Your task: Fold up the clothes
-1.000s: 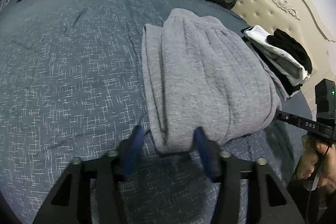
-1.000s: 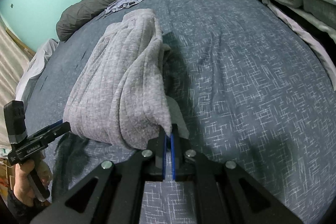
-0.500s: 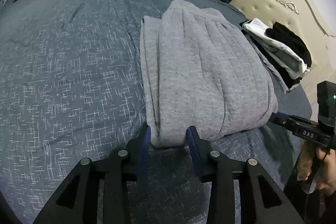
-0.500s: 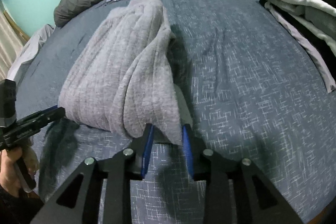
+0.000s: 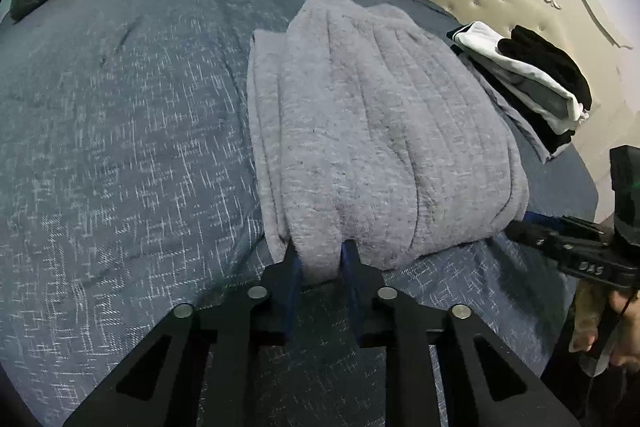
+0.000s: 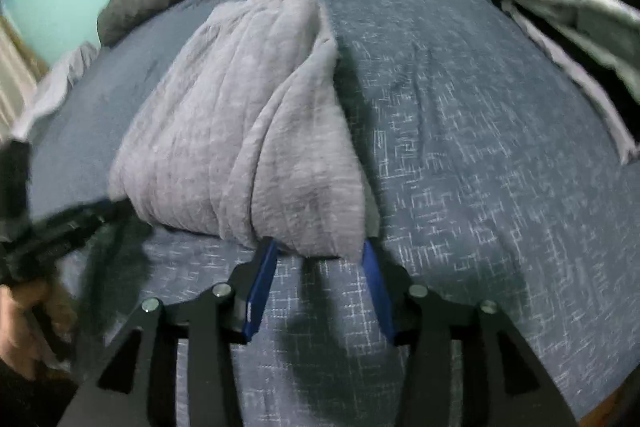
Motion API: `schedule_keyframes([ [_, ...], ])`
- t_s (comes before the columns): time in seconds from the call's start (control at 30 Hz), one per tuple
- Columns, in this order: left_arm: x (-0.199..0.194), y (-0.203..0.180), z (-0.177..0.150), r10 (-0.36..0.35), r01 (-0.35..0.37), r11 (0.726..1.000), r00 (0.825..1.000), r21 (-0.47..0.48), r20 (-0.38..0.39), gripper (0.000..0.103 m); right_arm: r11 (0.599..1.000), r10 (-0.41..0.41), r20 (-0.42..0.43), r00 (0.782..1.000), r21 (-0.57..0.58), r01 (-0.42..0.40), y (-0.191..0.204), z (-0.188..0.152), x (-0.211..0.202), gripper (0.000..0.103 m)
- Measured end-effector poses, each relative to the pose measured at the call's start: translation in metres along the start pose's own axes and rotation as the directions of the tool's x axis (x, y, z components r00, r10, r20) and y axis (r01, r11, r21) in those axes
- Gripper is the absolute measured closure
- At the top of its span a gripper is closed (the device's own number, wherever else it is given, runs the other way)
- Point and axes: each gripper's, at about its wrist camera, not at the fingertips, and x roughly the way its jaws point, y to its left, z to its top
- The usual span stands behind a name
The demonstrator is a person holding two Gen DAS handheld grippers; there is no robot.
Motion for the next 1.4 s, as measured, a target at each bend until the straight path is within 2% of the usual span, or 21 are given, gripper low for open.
schedule_keyframes([
  [0.1,-0.003,0.000,0.000,-0.001,0.001,1.000,1.000,0.004,0.013,0.087,1.000,0.000,-0.008,1.000,0.025,0.000,-0.002,0.002,0.008,0.059],
  [0.2,-0.002,0.000,0.001,0.003,-0.003,1.000,1.000,0.003,0.019,0.090,1.000,-0.003,-0.002,1.000,-0.003,0.003,0.001,0.002,0.012,0.075],
  [0.27,-0.003,-0.002,0.003,0.015,-0.015,1.000,0.999,0.014,0.031,0.091,0.998,-0.032,0.013,0.999,-0.048,0.033,0.006,0.001,0.011,0.087],
  [0.33,-0.003,-0.003,0.004,0.027,-0.028,0.999,0.999,0.024,0.043,0.092,0.996,-0.049,0.020,0.999,-0.072,0.050,0.008,0.000,0.010,0.092],
  [0.63,-0.008,0.006,0.010,0.043,-0.043,0.999,0.995,-0.012,0.088,0.094,0.984,-0.070,0.045,0.997,-0.160,0.076,-0.005,0.004,-0.012,0.099],
  [0.8,-0.007,0.008,0.011,0.040,-0.037,0.999,0.995,-0.028,0.095,0.094,0.986,-0.103,0.036,0.994,-0.131,0.107,-0.030,0.006,-0.012,0.100],
  [0.83,-0.008,0.009,0.011,0.071,-0.068,0.997,0.992,-0.038,0.100,0.094,0.982,-0.140,0.047,0.989,-0.118,0.144,-0.035,0.006,-0.012,0.103],
  [0.87,-0.010,0.015,0.011,0.072,-0.067,0.996,0.992,-0.053,0.102,0.094,0.980,-0.175,0.054,0.983,-0.089,0.179,-0.044,0.006,-0.013,0.103],
  [0.93,-0.013,0.022,0.012,0.063,-0.055,0.996,0.992,-0.075,0.107,0.094,0.986,-0.166,0.042,0.985,-0.008,0.166,-0.064,0.004,-0.014,0.103],
  [1.0,-0.014,0.025,0.012,0.045,-0.036,0.996,0.993,-0.084,0.111,0.094,0.992,-0.123,0.022,0.992,0.028,0.122,-0.074,0.001,-0.016,0.103],
  [1.13,-0.012,0.019,0.012,0.047,-0.039,0.997,0.993,-0.070,0.108,0.094,1.000,-0.008,-0.008,1.000,0.015,0.008,-0.061,-0.008,-0.018,0.102],
  [1.2,-0.011,0.017,0.012,0.056,-0.050,0.997,0.993,-0.063,0.105,0.094,0.998,0.068,-0.045,0.997,0.012,-0.067,-0.046,-0.010,-0.011,0.095],
  [1.23,-0.009,0.018,0.011,0.056,-0.050,0.997,0.993,-0.064,0.103,0.094,0.997,0.081,-0.064,0.995,0.003,-0.081,-0.037,-0.011,-0.007,0.085],
  [1.27,-0.010,0.019,0.010,0.055,-0.048,0.997,0.993,-0.065,0.103,0.094,0.996,0.087,-0.075,0.993,-0.010,-0.088,-0.027,-0.012,-0.002,0.074],
  [1.33,-0.010,0.020,0.010,0.052,-0.046,0.997,0.993,-0.065,0.103,0.094,0.997,0.077,-0.076,0.994,-0.021,-0.078,-0.013,-0.015,0.004,0.066],
  [1.4,-0.011,0.020,0.010,0.050,-0.044,0.997,0.993,-0.064,0.104,0.094,0.998,0.056,-0.070,0.996,-0.008,-0.057,-0.004,-0.014,0.012,0.062],
])
